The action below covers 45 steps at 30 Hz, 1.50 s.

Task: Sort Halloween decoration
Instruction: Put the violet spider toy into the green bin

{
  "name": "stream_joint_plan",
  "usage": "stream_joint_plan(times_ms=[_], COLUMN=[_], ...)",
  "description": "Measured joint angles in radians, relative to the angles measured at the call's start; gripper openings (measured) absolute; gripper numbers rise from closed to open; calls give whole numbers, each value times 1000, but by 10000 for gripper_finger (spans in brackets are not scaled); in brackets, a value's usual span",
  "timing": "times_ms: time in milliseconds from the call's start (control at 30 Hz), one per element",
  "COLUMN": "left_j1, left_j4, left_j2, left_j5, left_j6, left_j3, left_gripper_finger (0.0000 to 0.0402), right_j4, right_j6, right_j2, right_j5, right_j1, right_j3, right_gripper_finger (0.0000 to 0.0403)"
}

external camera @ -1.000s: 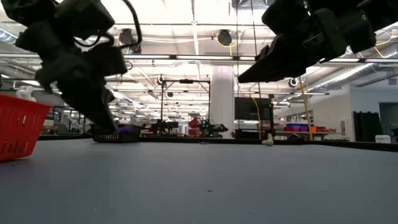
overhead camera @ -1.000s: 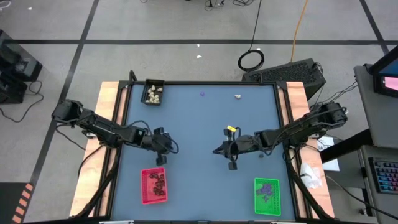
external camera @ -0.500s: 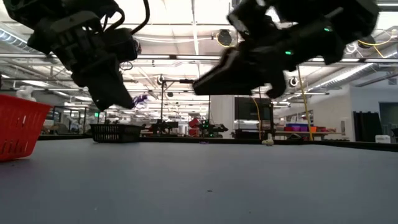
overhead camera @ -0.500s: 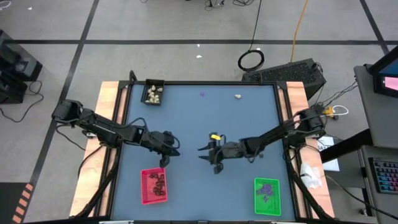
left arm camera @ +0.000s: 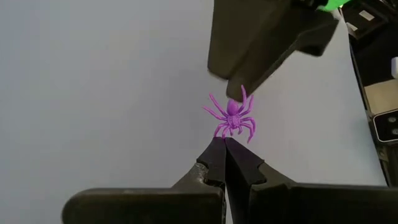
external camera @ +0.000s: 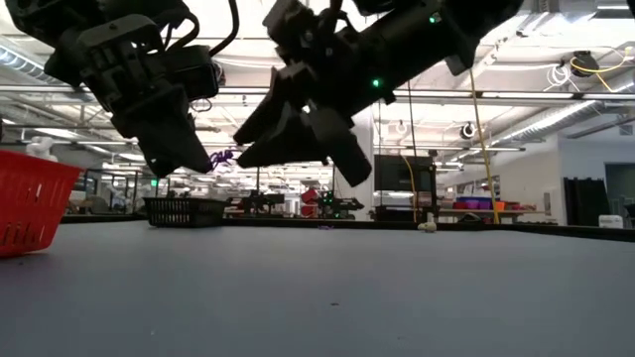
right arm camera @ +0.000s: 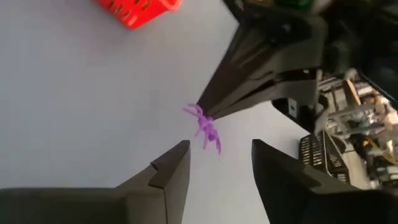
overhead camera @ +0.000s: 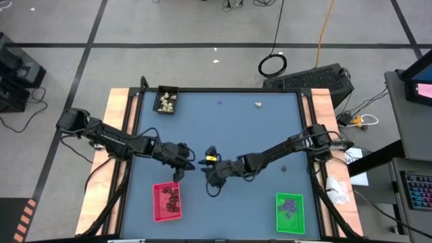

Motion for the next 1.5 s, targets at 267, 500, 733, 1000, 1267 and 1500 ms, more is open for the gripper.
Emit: stream_joint_plan(times_ms=[267,500,733,1000,1267,1500], left_j1=[0,3,25,26,26,25], left_j4=[13,53,77,87,109,165], left_j2=[0,0,0,0,0,0], left_j5=[7,27,55,74,97,66], left_j6=[8,3,2,2,2,72], left_j3=[0,1,1,1,0,0], left_gripper_finger=[0,0,0,0,0,0], right_j4=[-24,-16,6,20,25,-43], right_j6=[-78,-97,-104,-105,-55,28], right_j2=[11,11,11,11,6,-34], right_j5=[-12,-80,-81,-80,-80,-71], right_j1=[0,0,0,0,5,25], right_j3=[24,24,24,23,22,22], right_gripper_finger=[158,141,95,10,7,4])
